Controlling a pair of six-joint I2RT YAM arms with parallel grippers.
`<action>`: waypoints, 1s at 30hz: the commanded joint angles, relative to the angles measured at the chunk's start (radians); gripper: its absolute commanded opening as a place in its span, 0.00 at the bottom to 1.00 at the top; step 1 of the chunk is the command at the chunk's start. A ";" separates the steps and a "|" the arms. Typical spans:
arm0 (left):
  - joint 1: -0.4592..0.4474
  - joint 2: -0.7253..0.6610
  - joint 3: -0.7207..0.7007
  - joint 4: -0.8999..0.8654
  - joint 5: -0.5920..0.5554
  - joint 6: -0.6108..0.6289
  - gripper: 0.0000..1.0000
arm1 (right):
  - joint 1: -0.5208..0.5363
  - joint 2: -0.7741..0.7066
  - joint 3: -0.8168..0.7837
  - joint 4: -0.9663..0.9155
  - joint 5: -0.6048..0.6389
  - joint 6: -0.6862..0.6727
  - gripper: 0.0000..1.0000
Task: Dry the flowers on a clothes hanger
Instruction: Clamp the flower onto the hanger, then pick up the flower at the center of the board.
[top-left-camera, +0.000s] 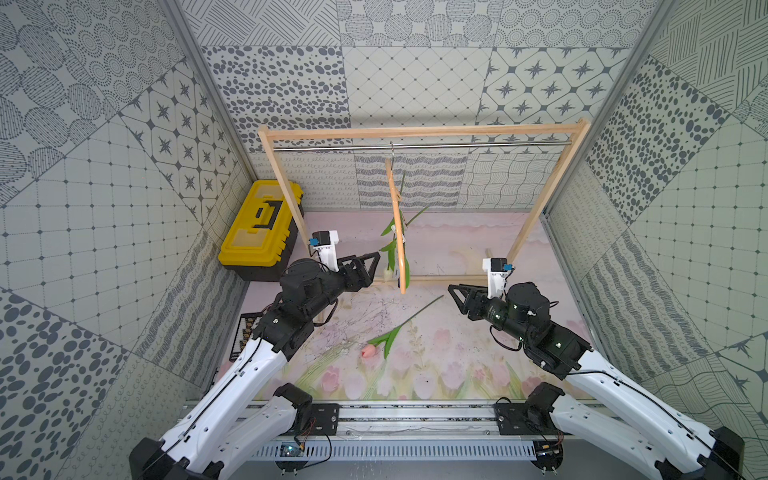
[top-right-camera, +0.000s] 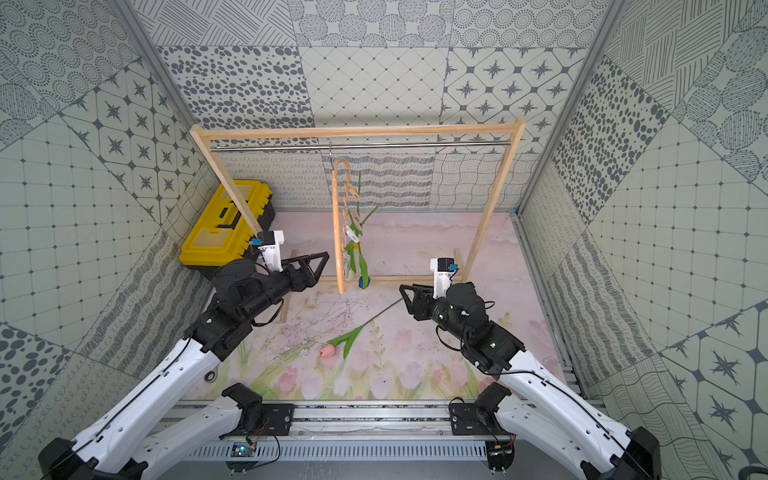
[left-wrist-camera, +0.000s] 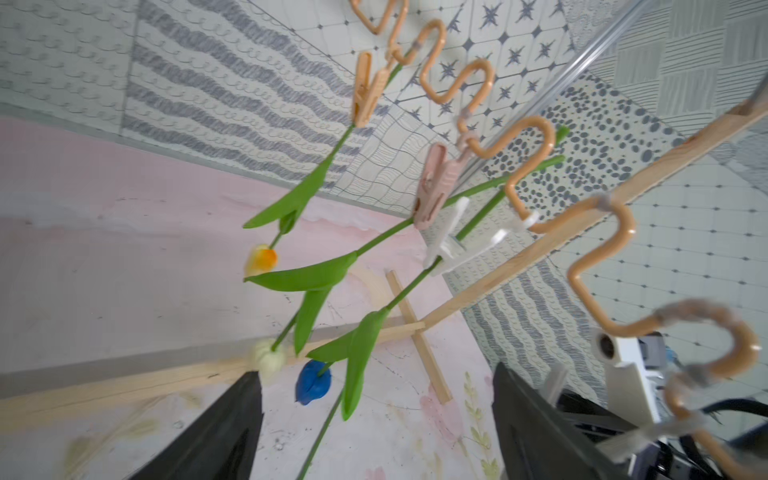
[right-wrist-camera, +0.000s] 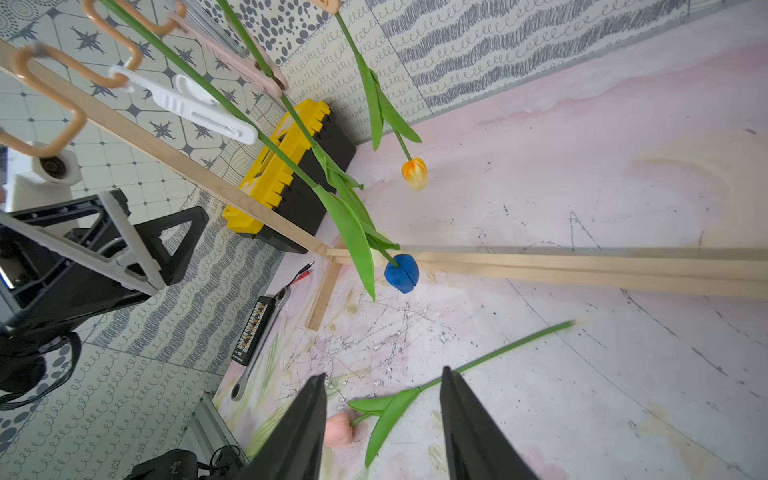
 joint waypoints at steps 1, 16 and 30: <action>0.005 -0.048 0.027 -0.492 -0.404 0.086 0.83 | -0.004 -0.032 0.004 -0.106 0.066 0.025 0.50; -0.219 0.087 -0.232 -0.321 -0.077 -0.038 0.35 | -0.024 0.044 0.072 -0.269 0.121 0.125 0.45; -0.325 0.459 -0.207 -0.026 0.040 0.040 0.54 | -0.040 0.042 0.038 -0.280 0.085 0.140 0.41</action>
